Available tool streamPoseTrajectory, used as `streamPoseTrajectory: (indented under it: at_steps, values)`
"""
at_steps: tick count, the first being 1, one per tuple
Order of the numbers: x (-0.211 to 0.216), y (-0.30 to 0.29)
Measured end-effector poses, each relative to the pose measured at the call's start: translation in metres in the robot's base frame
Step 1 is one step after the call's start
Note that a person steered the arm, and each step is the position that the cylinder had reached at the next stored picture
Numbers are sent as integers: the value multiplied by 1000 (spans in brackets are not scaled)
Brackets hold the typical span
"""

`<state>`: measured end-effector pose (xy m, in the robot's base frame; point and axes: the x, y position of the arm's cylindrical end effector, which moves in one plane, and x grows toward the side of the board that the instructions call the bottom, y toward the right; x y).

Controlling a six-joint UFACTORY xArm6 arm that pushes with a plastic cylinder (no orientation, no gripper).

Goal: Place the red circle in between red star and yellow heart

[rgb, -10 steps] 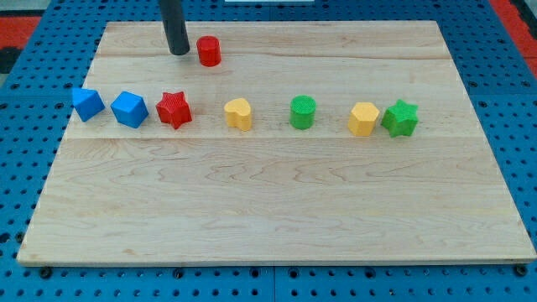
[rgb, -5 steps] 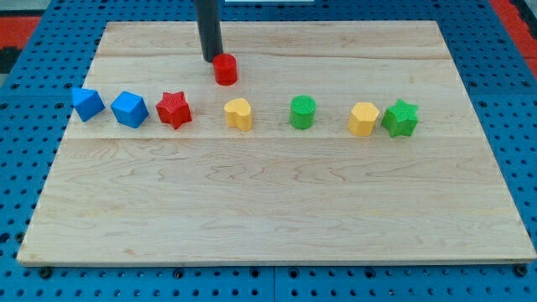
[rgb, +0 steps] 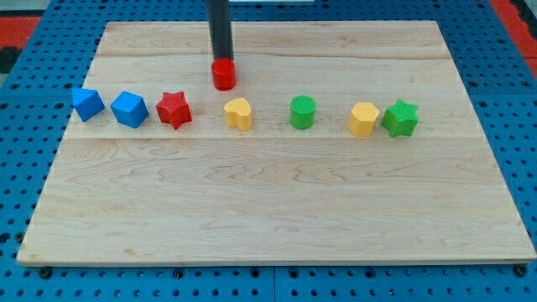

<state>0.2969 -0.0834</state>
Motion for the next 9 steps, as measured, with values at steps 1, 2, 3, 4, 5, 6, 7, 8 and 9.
streamPoseTrajectory:
  at_steps: [1, 2, 3, 4, 5, 6, 7, 8, 9]
  values:
    - [7, -12]
    - [5, -5]
    - [12, 8]
    - [45, 6]
    - [55, 7]
    - [76, 7]
    - [78, 6]
    - [86, -5]
    - [76, 4]
